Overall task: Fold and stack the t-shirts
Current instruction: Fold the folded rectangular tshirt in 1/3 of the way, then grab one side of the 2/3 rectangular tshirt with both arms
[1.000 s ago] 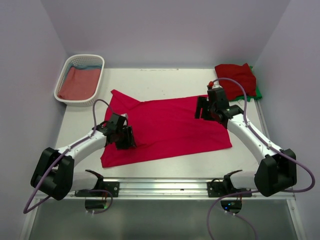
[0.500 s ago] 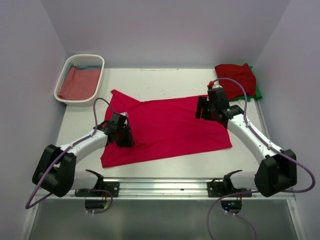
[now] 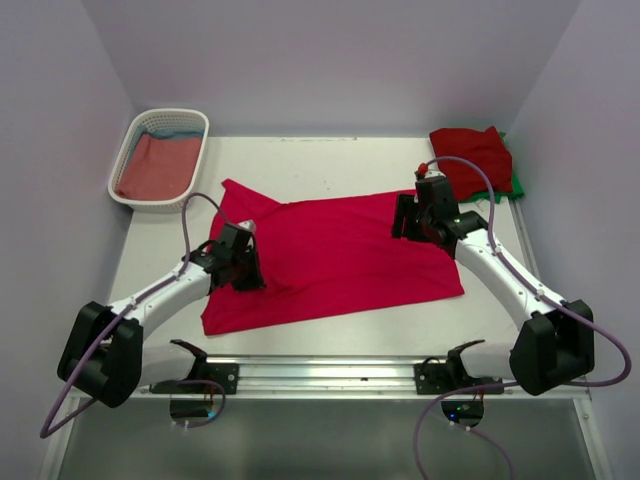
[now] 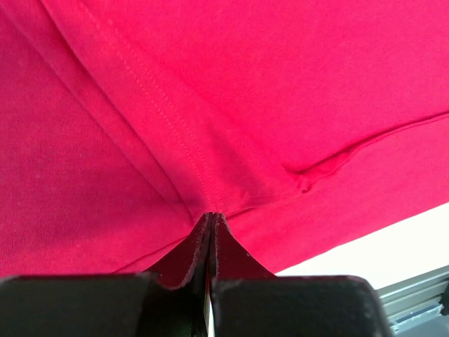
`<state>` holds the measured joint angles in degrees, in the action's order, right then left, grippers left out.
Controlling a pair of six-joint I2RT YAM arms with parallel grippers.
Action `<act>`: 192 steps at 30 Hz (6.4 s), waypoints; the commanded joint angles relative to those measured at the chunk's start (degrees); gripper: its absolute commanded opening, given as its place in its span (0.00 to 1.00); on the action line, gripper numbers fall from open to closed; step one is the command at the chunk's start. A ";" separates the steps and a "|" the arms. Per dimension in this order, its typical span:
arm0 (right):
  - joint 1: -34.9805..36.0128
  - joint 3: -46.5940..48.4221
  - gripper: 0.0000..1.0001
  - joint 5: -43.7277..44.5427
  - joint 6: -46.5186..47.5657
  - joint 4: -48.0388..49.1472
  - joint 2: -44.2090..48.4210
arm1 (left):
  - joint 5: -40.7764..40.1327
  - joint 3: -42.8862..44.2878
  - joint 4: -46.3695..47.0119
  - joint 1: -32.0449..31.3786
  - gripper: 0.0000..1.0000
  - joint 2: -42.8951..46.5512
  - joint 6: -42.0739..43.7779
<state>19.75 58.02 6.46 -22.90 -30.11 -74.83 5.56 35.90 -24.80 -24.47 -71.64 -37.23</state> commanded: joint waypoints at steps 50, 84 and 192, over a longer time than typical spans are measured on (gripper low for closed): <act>-0.50 0.17 0.64 0.48 0.40 0.58 2.41 | -6.00 7.78 -0.26 -4.80 0.00 -6.58 4.18; -0.59 -0.63 0.66 0.31 0.48 0.66 2.05 | -13.79 9.54 20.67 -4.62 1.00 -6.24 7.46; -1.20 -2.56 0.62 -0.04 0.57 -0.48 4.34 | -10.04 60.34 11.70 24.38 0.19 -54.57 2.78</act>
<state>18.79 55.13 6.04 -22.85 -30.35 -72.55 -4.45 93.49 -13.04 -0.49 -125.51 -35.59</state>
